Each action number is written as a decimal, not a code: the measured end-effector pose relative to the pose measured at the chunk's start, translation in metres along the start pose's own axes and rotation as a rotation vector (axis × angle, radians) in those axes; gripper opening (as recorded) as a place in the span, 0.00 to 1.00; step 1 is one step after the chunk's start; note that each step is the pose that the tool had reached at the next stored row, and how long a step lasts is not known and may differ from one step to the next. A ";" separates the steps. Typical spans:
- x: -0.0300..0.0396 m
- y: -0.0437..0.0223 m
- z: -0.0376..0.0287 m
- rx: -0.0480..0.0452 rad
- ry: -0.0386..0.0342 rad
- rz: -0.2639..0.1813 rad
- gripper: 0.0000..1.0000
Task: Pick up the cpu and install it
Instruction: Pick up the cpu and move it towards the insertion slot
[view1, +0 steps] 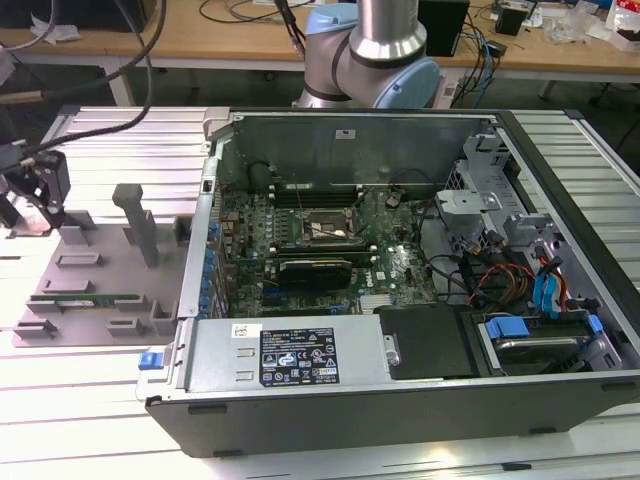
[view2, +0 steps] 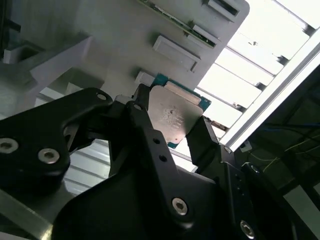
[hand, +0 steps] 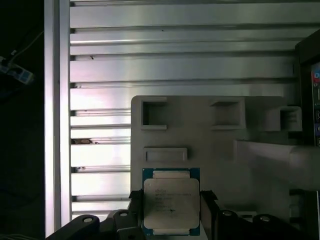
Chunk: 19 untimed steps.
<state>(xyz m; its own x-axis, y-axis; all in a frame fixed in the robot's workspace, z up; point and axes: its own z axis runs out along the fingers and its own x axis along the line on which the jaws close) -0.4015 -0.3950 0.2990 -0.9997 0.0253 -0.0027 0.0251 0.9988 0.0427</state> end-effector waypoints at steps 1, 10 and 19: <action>0.0000 0.0001 -0.0035 0.0000 0.0000 0.000 0.55; -0.0006 0.0028 -0.0662 0.0000 0.0000 0.000 0.55; -0.0008 0.0041 -0.0959 0.0000 0.0000 0.000 0.55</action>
<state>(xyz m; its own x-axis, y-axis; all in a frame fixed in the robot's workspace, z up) -0.4010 -0.3950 0.3950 -0.9997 0.0252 -0.0027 0.0251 0.9988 0.0427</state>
